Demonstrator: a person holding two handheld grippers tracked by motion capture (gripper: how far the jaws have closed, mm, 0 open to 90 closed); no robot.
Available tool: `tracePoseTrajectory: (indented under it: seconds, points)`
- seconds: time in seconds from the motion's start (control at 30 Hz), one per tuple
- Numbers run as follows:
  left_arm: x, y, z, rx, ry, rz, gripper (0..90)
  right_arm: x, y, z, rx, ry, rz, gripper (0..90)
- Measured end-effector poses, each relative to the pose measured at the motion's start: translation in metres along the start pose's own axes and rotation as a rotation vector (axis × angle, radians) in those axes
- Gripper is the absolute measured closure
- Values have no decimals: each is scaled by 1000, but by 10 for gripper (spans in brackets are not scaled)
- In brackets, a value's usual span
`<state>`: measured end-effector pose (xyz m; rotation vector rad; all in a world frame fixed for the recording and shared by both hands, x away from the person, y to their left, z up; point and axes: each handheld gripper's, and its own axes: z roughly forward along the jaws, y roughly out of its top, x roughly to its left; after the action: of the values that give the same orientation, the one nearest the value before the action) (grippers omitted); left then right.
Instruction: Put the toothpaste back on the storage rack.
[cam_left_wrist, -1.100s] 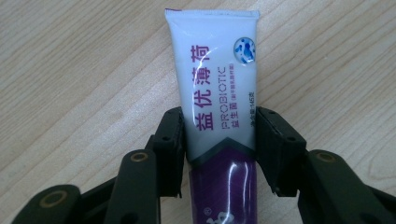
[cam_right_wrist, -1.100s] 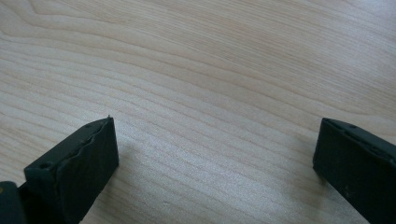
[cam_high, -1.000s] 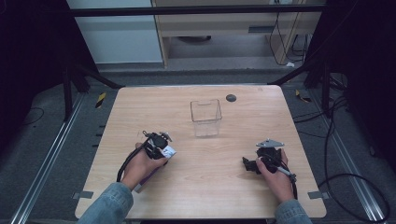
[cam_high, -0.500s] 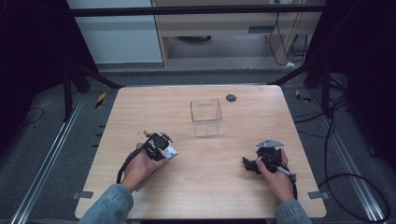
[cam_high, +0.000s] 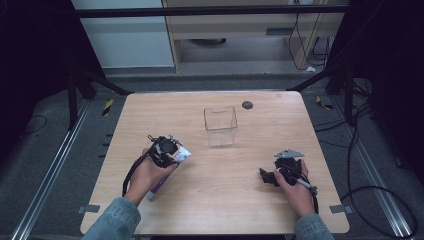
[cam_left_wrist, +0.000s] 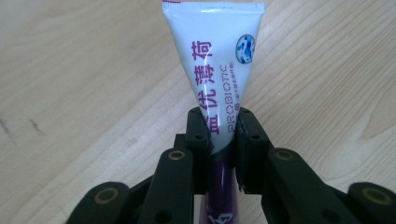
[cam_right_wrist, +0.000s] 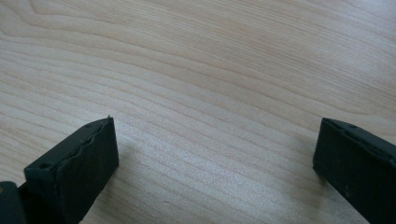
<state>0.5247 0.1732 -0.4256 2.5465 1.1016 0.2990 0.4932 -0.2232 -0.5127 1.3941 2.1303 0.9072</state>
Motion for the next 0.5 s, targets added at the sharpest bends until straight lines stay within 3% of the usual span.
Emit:
tracePoseTrajectory:
  seconds: [0.33, 0.5]
  points:
    - [2, 14, -22, -69, 17, 2, 786, 0, 0, 0, 0, 0, 0, 4]
    - [7, 19, -36, -117, 22, -19, 786, 0, 0, 0, -1, -1, -5, 4]
